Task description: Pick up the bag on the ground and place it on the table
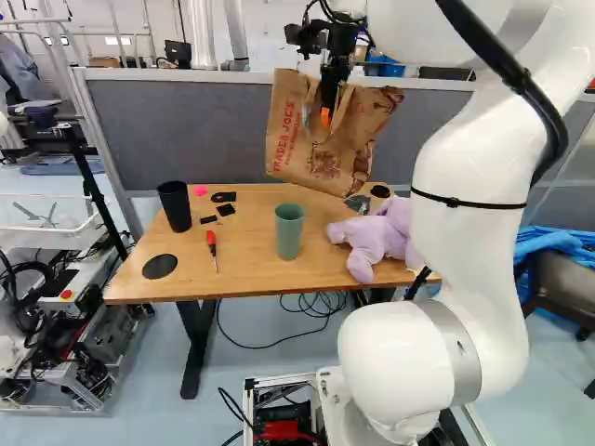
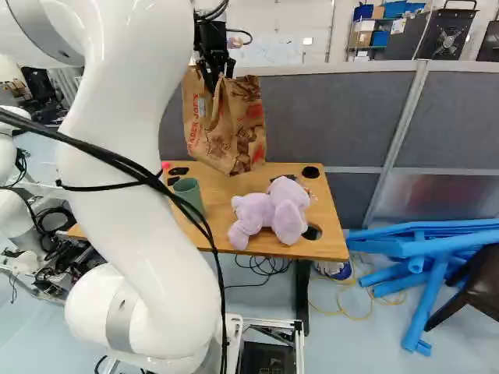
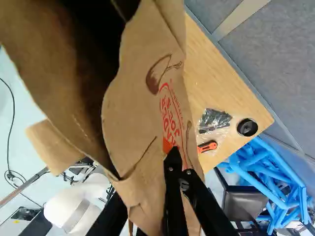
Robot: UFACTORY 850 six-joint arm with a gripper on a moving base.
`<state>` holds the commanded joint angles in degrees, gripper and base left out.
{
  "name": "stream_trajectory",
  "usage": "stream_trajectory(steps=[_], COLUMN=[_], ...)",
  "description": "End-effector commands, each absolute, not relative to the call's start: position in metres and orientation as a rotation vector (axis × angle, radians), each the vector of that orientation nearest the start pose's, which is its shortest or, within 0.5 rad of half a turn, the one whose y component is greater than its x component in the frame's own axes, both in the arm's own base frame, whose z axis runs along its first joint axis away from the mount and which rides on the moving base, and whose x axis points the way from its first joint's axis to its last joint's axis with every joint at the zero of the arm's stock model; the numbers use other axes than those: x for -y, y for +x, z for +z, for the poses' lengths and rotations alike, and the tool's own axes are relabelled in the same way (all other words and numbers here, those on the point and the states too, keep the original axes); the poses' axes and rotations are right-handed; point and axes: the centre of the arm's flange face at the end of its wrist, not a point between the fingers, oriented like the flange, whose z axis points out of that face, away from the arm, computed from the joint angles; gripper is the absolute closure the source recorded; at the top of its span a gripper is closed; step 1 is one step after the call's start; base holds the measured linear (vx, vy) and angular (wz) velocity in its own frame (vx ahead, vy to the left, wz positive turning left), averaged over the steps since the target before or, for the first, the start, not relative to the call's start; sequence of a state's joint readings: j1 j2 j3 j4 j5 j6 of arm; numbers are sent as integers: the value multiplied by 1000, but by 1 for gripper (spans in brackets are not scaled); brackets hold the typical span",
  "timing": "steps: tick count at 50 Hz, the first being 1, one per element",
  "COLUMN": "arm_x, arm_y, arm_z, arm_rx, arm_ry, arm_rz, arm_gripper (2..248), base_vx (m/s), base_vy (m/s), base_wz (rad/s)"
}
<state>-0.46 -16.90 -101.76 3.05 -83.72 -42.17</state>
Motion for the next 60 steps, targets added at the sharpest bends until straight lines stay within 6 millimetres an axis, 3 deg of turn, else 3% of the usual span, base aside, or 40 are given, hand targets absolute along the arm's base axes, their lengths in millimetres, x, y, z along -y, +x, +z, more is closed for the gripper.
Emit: stream_trajectory(steps=[60], arm_x=[0], arm_y=[612], arm_z=[662], arm_rx=[1083], arm_ry=[-2908], arm_rz=[-70], arm_gripper=[229], base_vx=[0], base_vy=[0], base_wz=[0])
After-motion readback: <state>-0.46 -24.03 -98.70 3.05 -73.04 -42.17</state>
